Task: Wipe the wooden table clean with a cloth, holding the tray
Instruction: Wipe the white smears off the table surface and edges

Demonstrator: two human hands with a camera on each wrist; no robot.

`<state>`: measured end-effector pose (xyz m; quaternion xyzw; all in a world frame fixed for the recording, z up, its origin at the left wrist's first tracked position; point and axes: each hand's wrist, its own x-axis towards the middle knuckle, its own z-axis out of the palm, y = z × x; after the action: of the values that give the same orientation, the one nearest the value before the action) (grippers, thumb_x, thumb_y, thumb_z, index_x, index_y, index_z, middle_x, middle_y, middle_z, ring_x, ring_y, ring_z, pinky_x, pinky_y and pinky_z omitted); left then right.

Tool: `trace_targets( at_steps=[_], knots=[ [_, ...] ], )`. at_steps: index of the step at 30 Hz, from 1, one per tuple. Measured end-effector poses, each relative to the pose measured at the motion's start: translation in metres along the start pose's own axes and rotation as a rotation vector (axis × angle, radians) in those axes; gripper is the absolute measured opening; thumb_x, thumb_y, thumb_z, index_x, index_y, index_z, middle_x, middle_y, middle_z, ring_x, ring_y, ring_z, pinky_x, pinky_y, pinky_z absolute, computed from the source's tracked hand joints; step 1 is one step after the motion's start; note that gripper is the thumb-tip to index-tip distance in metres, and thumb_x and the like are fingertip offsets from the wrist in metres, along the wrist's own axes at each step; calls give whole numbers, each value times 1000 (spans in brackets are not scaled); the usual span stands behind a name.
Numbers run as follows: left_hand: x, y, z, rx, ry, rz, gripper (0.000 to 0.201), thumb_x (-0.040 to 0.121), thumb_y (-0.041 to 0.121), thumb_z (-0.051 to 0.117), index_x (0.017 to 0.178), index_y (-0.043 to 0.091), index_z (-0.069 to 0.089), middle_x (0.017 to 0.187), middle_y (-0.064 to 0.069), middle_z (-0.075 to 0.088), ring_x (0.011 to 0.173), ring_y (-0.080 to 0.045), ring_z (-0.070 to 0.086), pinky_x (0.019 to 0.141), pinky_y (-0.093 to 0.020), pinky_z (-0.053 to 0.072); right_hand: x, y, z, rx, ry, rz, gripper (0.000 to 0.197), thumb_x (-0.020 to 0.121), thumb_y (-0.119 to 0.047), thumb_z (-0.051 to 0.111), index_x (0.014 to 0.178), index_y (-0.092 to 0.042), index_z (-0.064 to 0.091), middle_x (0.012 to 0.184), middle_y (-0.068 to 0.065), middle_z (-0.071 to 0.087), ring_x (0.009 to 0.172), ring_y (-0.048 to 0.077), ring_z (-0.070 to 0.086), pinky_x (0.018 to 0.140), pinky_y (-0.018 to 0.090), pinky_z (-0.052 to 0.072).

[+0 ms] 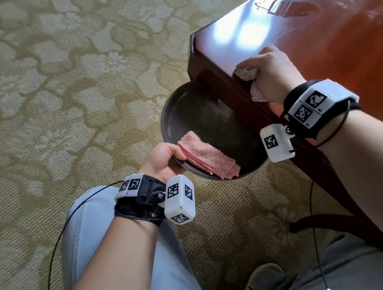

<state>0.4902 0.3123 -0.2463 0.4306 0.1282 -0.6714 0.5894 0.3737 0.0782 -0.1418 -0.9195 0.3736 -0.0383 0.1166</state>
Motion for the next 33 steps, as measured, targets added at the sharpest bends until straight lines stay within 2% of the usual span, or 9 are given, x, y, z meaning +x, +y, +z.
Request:
trace_targets(
  at_steps=[4,8,12,15,18,20,23,26,33],
  knots=[
    [2,-1,-1,7,-5,15,41,65,-11,39,102,-1,54,106,-21,60,86,-31,63,70,-30,59,6,-4,3,37,2,-108,61,59,16,51,107,-13,75,101,23,60,90,36,58,73,43,52],
    [2,0,0,18,-26,21,29,79,-11,32,95,-2,55,97,-19,61,84,-31,63,71,-30,60,20,-13,13,122,-27,-302,52,55,15,43,93,1,76,78,18,69,76,29,67,63,22,50],
    [3,1,0,18,-25,26,30,81,-12,30,91,-4,57,92,-18,63,82,-30,63,71,-30,60,13,-34,8,-55,-72,-185,47,59,15,59,94,-13,76,96,10,56,77,32,61,66,38,55],
    [3,1,-1,22,-19,27,30,81,-12,30,91,-3,57,93,-18,62,83,-30,63,74,-31,59,1,-48,3,-172,-112,-182,23,81,6,62,94,-11,71,106,12,48,68,28,52,58,34,47],
    [6,2,-1,19,-5,24,30,80,-12,31,93,-1,56,94,-18,61,83,-29,63,71,-30,60,4,-51,9,-254,-93,-258,12,92,-10,58,96,-10,69,109,13,44,75,28,49,62,32,38],
    [8,3,-1,9,-8,18,30,79,-12,30,91,-1,56,91,-16,62,82,-29,64,69,-30,61,8,-49,15,-294,-74,-306,16,95,-17,54,100,-9,67,110,14,45,83,31,51,63,35,38],
    [11,4,1,9,-13,21,31,79,-13,28,88,-1,55,90,-15,62,83,-29,63,75,-33,60,10,-47,21,-273,-21,-349,17,97,-23,51,103,-10,58,108,16,48,79,33,50,60,38,39],
    [12,5,4,10,-20,12,32,80,-13,26,88,-2,55,89,-16,62,83,-30,63,74,-33,60,13,-47,23,-279,-42,-345,11,93,-21,57,91,-11,61,105,13,49,84,35,57,64,40,50],
    [19,6,6,10,-1,8,35,78,-13,27,96,-2,56,96,-17,61,88,-30,62,77,-32,60,9,-50,23,-402,-116,-326,22,93,-27,60,91,-5,65,108,9,45,91,34,47,62,37,37]
  ],
)
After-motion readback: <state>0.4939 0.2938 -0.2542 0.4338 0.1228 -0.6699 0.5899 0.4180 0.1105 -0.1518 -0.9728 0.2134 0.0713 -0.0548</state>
